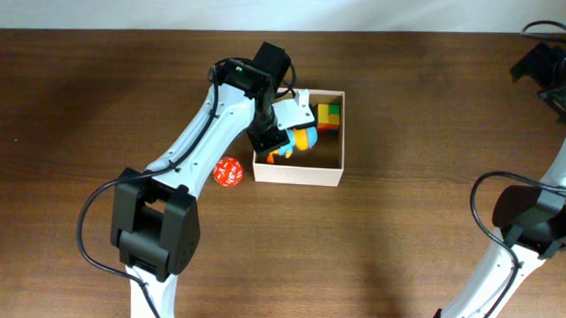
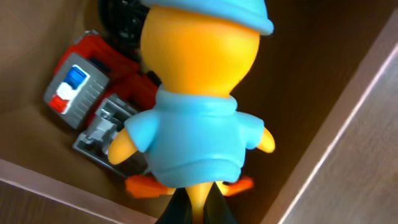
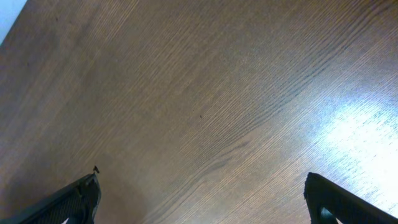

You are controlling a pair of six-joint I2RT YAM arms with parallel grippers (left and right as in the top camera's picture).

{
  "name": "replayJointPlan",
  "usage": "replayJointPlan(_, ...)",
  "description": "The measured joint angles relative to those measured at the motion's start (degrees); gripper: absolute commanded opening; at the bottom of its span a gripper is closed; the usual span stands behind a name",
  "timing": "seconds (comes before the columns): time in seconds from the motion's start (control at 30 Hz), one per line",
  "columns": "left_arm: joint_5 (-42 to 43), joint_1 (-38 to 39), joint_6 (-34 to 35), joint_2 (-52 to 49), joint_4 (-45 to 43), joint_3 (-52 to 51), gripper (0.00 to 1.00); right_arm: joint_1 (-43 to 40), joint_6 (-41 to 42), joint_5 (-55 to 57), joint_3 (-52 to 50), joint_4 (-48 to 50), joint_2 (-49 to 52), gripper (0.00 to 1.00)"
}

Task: Pack container
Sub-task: 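Lower the duck into the box beside the truck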

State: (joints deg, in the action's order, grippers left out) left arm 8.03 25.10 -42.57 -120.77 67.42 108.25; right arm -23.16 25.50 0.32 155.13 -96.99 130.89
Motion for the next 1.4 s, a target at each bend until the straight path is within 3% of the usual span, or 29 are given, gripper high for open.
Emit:
replayJointPlan(0.67,-0.98,-0.02,0.02,0.0,3.04,0.0,0.02,0.0,0.02,0.0,0.0,0.0,0.0,0.99)
replayJointPlan(1.13,-2.75,0.0,0.17,0.0,-6.51,0.0,0.02,0.0,-0.02,0.0,0.0,0.0,0.0,0.99)
replayJointPlan(1.4,-4.04,0.0,0.2,0.0,-7.5,0.0,0.02,0.0,0.04,0.0,0.0,0.02,0.0,0.99)
